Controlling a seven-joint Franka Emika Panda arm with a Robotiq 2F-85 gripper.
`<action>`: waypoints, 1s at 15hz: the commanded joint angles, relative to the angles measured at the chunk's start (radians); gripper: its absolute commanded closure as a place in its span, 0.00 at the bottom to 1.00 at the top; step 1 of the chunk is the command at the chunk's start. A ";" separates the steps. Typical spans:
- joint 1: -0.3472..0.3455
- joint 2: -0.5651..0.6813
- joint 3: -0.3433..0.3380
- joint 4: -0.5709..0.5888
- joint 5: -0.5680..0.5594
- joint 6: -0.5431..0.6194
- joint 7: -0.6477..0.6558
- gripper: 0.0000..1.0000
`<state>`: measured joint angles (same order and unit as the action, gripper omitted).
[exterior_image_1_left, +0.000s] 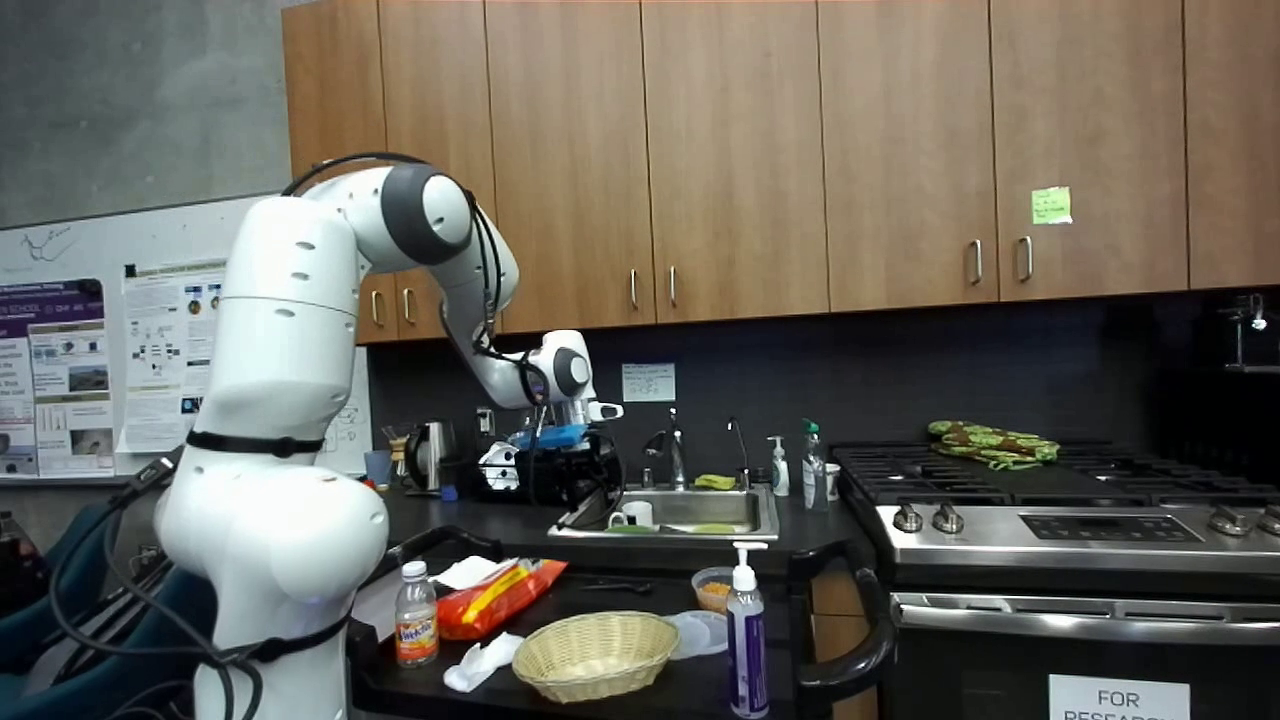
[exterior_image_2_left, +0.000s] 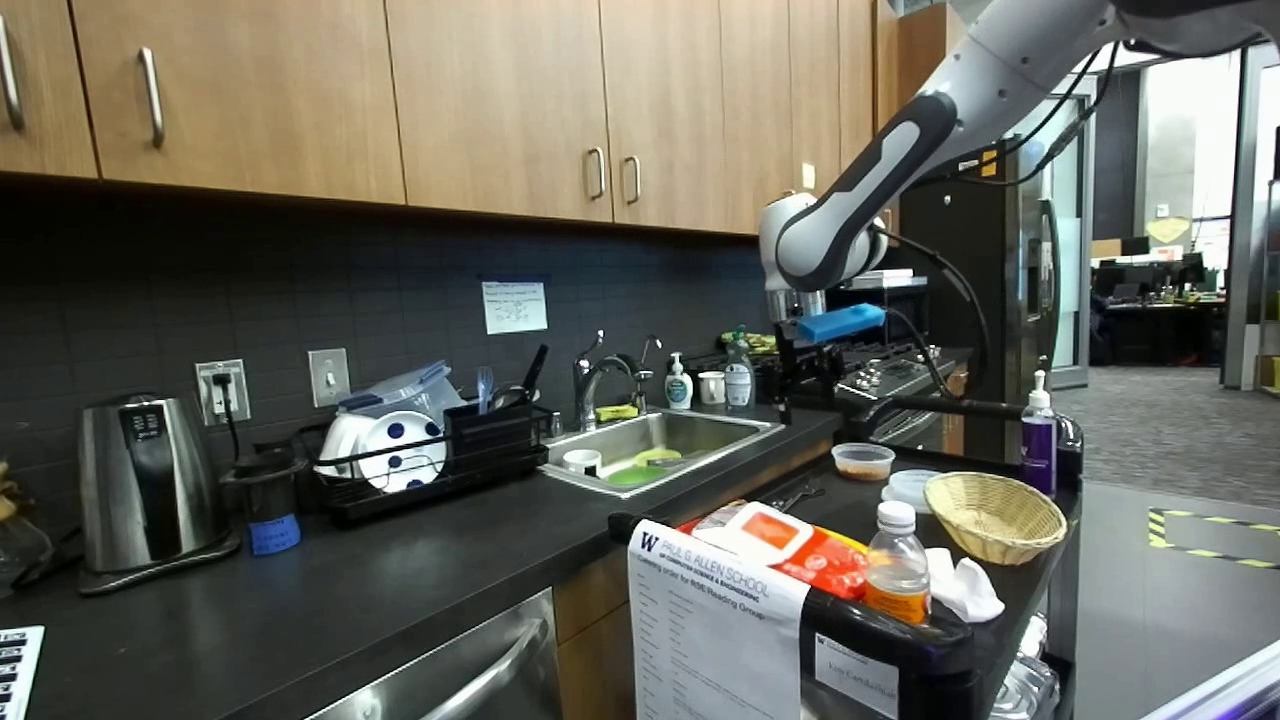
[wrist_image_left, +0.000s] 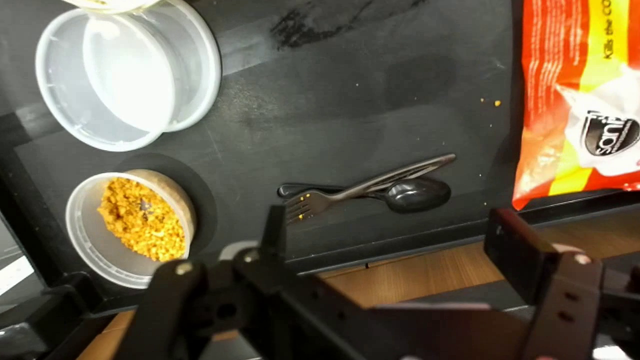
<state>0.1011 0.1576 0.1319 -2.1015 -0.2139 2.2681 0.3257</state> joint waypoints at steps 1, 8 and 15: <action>0.060 0.123 -0.035 0.134 -0.051 -0.075 0.154 0.00; 0.128 0.238 -0.109 0.231 -0.044 -0.177 0.437 0.00; 0.140 0.337 -0.155 0.279 -0.029 -0.046 0.724 0.00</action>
<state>0.2141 0.4483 0.0070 -1.8649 -0.2484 2.1765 0.9352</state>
